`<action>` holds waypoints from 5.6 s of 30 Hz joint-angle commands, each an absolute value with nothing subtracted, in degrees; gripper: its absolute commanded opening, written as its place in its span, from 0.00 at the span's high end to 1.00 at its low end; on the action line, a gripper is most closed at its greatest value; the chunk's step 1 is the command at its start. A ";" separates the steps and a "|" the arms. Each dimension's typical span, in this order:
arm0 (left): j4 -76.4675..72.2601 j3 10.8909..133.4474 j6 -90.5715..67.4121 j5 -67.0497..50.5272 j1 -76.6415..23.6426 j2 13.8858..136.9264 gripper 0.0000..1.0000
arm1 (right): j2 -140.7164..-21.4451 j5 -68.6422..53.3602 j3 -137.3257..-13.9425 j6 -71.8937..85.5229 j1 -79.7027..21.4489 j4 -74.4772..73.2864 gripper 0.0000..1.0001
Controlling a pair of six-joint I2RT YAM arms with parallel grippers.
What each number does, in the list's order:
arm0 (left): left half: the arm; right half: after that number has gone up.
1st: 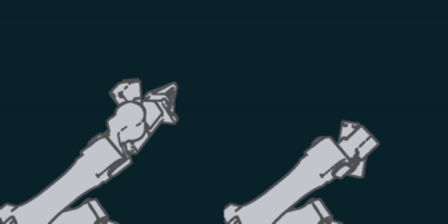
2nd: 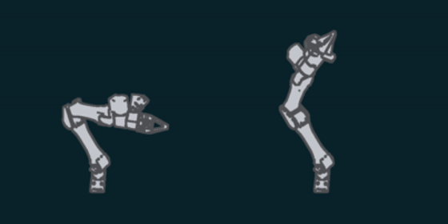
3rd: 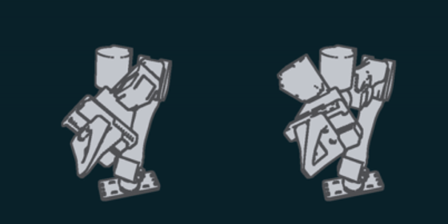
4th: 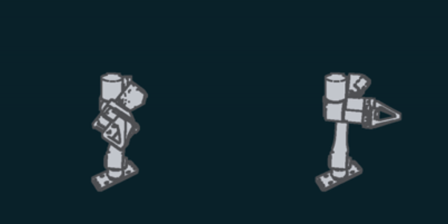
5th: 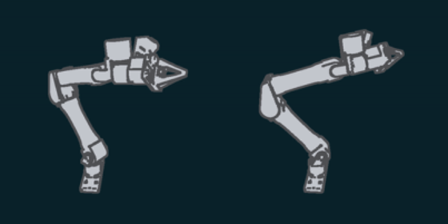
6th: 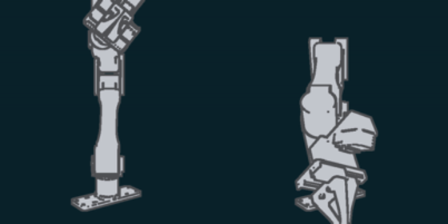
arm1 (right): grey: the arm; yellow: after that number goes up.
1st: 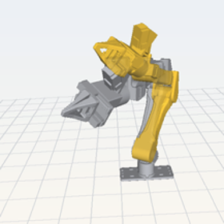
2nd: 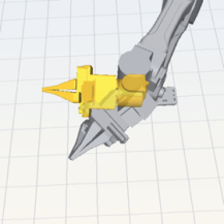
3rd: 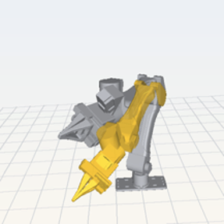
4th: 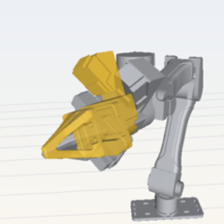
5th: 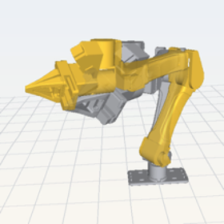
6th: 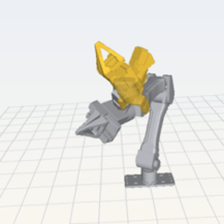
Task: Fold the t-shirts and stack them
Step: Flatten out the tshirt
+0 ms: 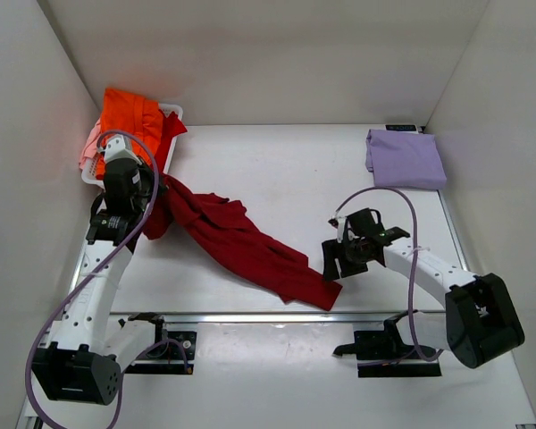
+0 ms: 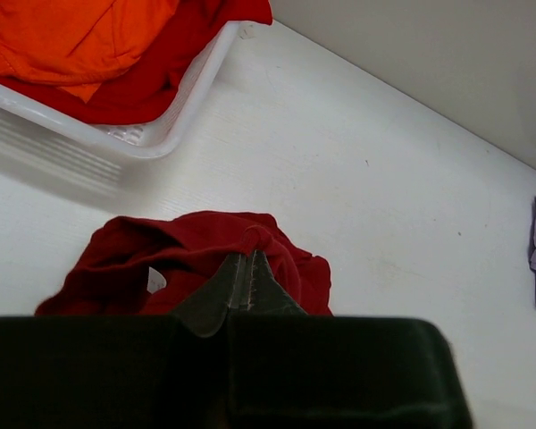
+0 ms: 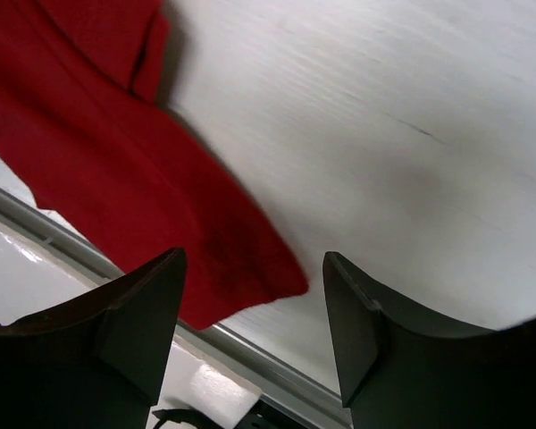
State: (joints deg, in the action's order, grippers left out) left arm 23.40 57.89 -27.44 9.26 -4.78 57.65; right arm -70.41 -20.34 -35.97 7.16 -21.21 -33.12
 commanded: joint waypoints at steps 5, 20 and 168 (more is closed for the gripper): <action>22.15 58.79 -27.68 9.67 -4.22 55.20 1.00 | -75.84 -16.88 -35.16 12.56 -28.64 -29.62 0.43; 20.22 67.31 -26.80 0.55 -4.31 63.00 1.00 | -66.11 -5.64 -52.61 8.01 -21.72 -36.66 1.00; 23.80 96.91 -17.76 -7.48 -12.21 56.60 1.00 | -44.20 -7.65 -74.85 4.40 1.50 -31.11 1.00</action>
